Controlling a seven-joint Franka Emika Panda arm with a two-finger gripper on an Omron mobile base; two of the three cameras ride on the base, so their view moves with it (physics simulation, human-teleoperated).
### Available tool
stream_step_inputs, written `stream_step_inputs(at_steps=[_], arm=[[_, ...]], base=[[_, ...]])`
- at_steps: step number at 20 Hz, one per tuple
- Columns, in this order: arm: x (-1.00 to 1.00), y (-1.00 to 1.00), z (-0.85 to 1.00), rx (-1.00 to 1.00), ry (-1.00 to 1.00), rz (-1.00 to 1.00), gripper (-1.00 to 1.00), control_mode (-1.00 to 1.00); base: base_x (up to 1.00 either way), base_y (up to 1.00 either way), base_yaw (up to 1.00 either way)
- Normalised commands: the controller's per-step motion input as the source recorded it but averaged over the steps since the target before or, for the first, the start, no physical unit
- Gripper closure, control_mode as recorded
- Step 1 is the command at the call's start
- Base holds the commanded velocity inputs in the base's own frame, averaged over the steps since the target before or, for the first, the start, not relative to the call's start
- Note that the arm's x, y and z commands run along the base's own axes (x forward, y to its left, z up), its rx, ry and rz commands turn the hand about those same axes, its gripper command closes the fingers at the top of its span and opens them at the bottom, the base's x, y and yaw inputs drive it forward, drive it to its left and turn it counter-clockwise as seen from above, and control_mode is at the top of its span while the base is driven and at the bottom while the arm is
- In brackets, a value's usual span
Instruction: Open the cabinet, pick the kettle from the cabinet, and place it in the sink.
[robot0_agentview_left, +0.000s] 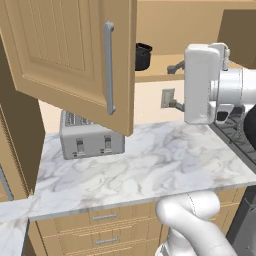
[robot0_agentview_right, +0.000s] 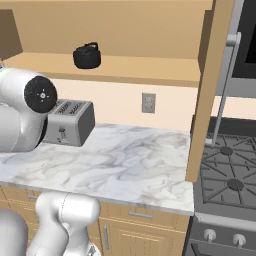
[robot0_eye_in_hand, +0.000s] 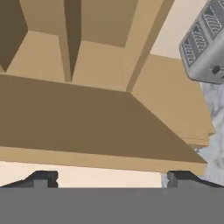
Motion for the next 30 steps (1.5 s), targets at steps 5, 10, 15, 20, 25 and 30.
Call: stream_step_inputs(at_steps=[5,10,15,20,25,30], arm=[[0.34,0.10,-0.03,0.08,0.21,0.24,-1.00,-1.00],[0.30,0.24,0.00,0.04,0.09,0.28,-1.00,-1.00],[0.36,0.29,0.00,0.02,0.01,0.24,-1.00,-1.00],[0.28,0.35,0.00,0.00,0.00,0.23,-1.00,-1.00],[0.14,0.39,0.00,0.00,0.00,0.22,-1.00,-1.00],[0.02,0.46,-0.01,0.00,-0.01,0.22,-1.00,-1.00]], base=[[0.00,0.00,0.00],[0.00,0.00,0.00],[0.00,0.00,0.00],[0.00,0.00,0.00],[0.00,0.00,0.00],[0.00,0.00,0.00]])
